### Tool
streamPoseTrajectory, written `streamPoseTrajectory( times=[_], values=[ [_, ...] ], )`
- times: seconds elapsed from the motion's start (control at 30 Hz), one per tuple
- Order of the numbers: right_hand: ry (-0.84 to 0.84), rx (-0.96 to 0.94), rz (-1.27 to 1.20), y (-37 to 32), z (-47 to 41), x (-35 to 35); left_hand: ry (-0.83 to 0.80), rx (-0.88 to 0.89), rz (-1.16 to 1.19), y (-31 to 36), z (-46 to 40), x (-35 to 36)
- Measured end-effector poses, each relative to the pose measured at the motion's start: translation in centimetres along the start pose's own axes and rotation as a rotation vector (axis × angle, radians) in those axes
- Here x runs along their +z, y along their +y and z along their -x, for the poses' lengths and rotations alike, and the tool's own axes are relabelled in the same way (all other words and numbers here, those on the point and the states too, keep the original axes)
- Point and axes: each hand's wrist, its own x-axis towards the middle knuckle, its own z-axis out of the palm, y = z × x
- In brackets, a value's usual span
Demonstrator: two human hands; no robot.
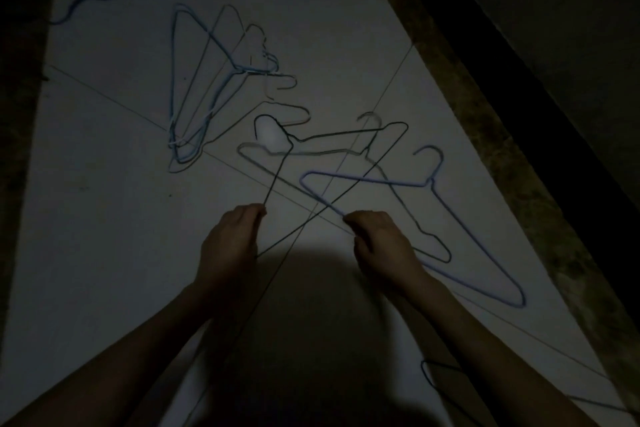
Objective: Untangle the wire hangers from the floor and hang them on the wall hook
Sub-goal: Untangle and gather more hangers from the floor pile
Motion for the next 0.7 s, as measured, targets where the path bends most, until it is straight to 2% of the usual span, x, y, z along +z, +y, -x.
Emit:
streamPoseTrajectory(
  times=[0.1, 0.17, 0.23, 0.33, 0.37, 0.53, 0.7],
  values=[
    [-0.192, -0.080, -0.021, -2.4, 0.4, 0.5, 0.047, -0.112, 0.064, -0.5, 0.1, -0.6],
    [-0.251, -0.121, -0.037, -3.0, 0.5, 0.6, 0.085, -0.097, 0.032, -0.5, 0.2, -0.9],
    [-0.165, -0.071, -0.060, -2.8, 0.2, 0.3, 0.095, -0.039, -0.008, -0.6, 0.2, -1.0],
    [0.133, 0.053, -0.047, -0.7, -0.3, -0.7, 0.074, -0.018, -0.042, -1.2, 0.4, -1.0],
    [0.181, 0.096, -0.006, 0.4, -0.5, -1.0, 0.078, -0.022, -0.051, -1.4, 0.5, -0.9],
    [0.120, 0.302, 0.145, 3.5, -0.4, -1.5, 0.086, 0.002, -0.038, -1.0, 0.6, -0.5],
    [0.096, 0.260, 0.131, 3.3, 0.6, -1.1, 0.050, 0.055, -0.045, -0.8, 0.4, -0.3]
  ],
)
